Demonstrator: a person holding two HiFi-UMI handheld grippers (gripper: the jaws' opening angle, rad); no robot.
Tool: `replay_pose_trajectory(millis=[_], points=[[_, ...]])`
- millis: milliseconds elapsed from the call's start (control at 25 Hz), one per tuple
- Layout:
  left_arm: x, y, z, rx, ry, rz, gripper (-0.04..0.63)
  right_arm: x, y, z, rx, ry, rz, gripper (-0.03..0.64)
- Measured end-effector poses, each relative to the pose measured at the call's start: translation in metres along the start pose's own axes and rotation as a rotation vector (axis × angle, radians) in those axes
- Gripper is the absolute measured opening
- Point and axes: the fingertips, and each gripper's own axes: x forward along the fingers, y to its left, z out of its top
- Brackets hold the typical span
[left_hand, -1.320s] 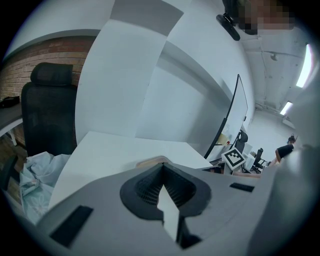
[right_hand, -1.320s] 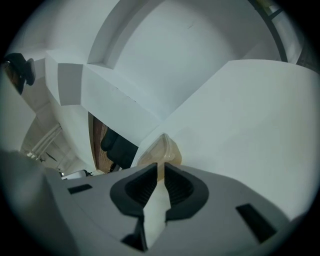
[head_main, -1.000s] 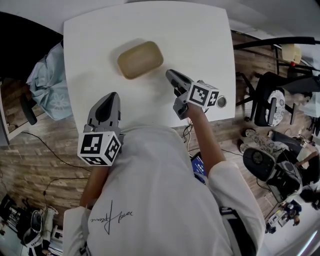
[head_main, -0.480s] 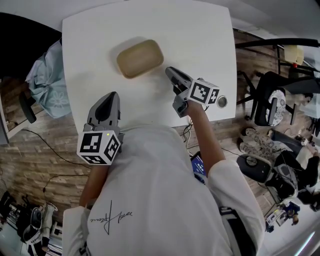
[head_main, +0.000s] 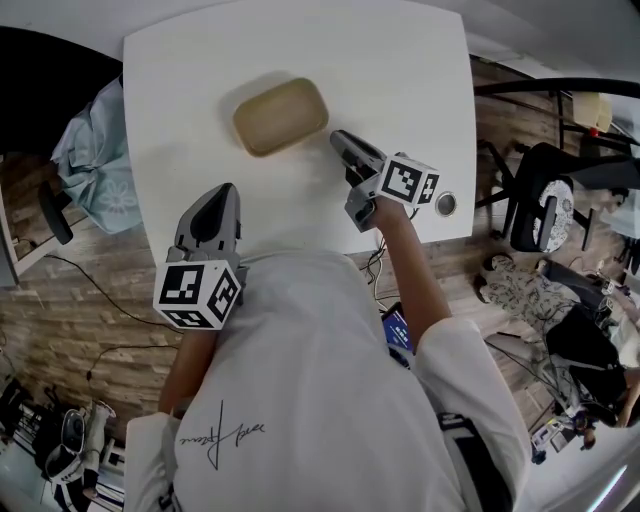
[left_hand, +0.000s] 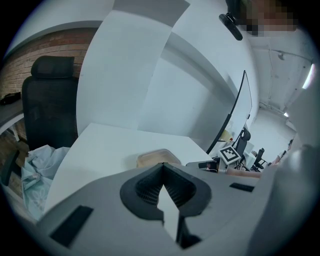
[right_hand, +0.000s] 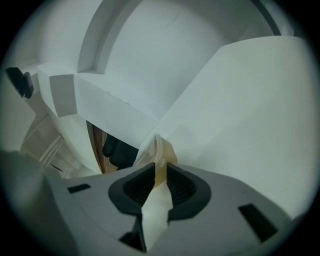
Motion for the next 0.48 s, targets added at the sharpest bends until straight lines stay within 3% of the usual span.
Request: replay_pose_trajectory(millis=[480], points=[[0.0047,0.0009,-0.0030,-0.005,0.015,0.001,0.008,0.0035,-0.0055,0.0027,0.051,-0.012,0.025,0.067]])
